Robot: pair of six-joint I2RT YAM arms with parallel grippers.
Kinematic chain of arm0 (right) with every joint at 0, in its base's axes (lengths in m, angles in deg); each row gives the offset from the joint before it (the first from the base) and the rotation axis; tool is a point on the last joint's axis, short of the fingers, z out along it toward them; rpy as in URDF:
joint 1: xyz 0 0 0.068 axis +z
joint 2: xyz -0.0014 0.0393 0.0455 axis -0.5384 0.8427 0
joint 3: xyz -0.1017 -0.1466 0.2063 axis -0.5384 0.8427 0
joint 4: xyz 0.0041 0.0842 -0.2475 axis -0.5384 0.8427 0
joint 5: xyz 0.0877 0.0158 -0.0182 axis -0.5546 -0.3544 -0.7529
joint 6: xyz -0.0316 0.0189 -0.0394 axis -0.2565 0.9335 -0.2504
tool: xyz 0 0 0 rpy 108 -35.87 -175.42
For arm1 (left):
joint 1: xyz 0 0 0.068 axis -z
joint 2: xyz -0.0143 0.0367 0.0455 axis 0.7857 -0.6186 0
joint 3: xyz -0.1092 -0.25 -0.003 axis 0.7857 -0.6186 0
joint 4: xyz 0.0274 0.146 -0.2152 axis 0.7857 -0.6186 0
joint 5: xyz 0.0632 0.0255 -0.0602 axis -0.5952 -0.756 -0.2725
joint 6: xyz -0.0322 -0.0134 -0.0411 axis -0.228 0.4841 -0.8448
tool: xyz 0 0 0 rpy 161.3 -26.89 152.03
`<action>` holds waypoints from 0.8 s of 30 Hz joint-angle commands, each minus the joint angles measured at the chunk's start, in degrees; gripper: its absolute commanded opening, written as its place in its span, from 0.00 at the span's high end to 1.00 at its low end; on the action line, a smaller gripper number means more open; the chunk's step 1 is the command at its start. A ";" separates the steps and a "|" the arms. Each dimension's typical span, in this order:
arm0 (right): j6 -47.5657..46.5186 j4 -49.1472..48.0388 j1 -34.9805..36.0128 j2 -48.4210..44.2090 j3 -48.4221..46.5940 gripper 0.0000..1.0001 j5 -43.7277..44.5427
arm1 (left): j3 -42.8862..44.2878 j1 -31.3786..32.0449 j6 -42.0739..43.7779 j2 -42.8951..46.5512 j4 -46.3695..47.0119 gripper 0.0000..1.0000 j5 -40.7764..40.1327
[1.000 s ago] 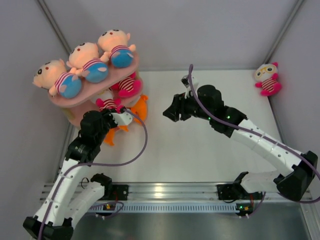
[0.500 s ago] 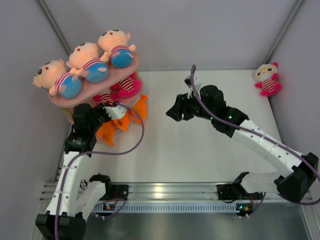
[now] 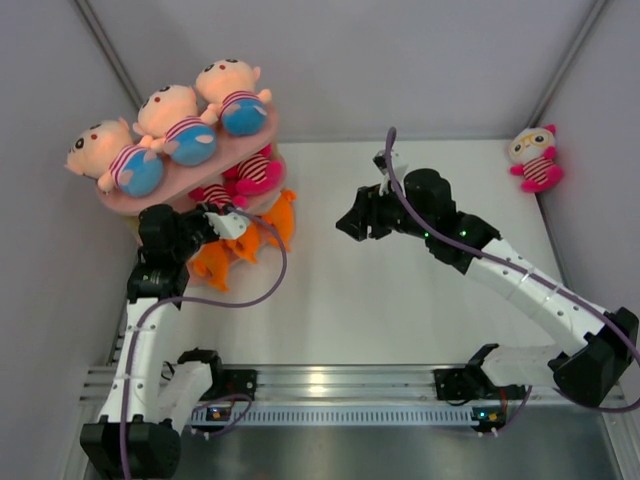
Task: Place and organize the stuffed toys onto the shelf
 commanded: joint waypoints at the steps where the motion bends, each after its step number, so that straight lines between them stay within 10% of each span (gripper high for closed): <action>1: -0.79 -1.76 -0.96 -0.89 -0.35 0.44 -1.23 | -1.05 -0.98 0.66 -0.92 4.94 1.00 3.89; 9: -0.79 -1.14 -1.66 -0.89 -0.61 0.44 -1.41 | -1.32 -1.16 -1.01 -2.86 8.46 1.00 5.29; 17: -0.52 -0.62 -3.50 -0.01 -0.17 0.40 -1.41 | -1.93 -1.16 0.05 0.65 3.37 0.41 4.94; 24: -1.05 0.61 -7.89 -0.19 1.93 0.33 0.26 | -1.06 -1.25 -1.45 4.78 -1.90 0.30 3.89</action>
